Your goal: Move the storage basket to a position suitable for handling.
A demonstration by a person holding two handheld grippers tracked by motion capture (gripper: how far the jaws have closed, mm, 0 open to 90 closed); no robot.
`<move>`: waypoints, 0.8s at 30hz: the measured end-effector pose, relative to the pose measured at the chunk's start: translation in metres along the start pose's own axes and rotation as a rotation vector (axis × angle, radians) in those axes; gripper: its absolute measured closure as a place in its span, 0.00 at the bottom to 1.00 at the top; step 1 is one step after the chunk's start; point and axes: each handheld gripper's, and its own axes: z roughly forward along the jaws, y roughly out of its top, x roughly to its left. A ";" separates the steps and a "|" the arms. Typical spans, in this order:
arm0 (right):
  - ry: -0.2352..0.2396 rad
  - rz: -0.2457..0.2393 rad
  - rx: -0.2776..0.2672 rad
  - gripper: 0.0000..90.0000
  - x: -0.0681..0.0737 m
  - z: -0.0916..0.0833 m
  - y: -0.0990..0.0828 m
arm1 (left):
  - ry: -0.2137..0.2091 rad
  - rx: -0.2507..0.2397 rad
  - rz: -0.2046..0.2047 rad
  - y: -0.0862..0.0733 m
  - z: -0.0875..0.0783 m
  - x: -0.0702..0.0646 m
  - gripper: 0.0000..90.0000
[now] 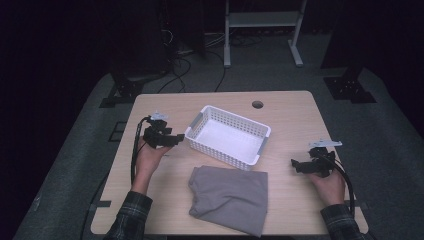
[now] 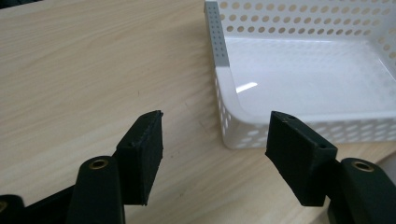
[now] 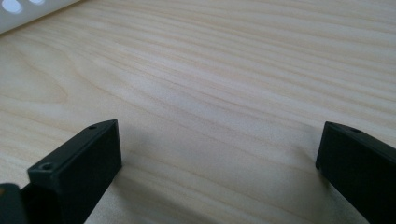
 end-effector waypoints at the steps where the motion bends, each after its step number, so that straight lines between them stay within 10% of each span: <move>1: 0.000 0.000 0.000 0.00 0.000 0.000 0.000 | -0.001 -0.004 -0.003 -0.002 -0.001 0.000 0.38; 24: 0.001 0.000 0.000 0.00 0.000 0.000 0.000 | 0.021 0.017 0.066 -0.057 -0.025 -0.006 0.12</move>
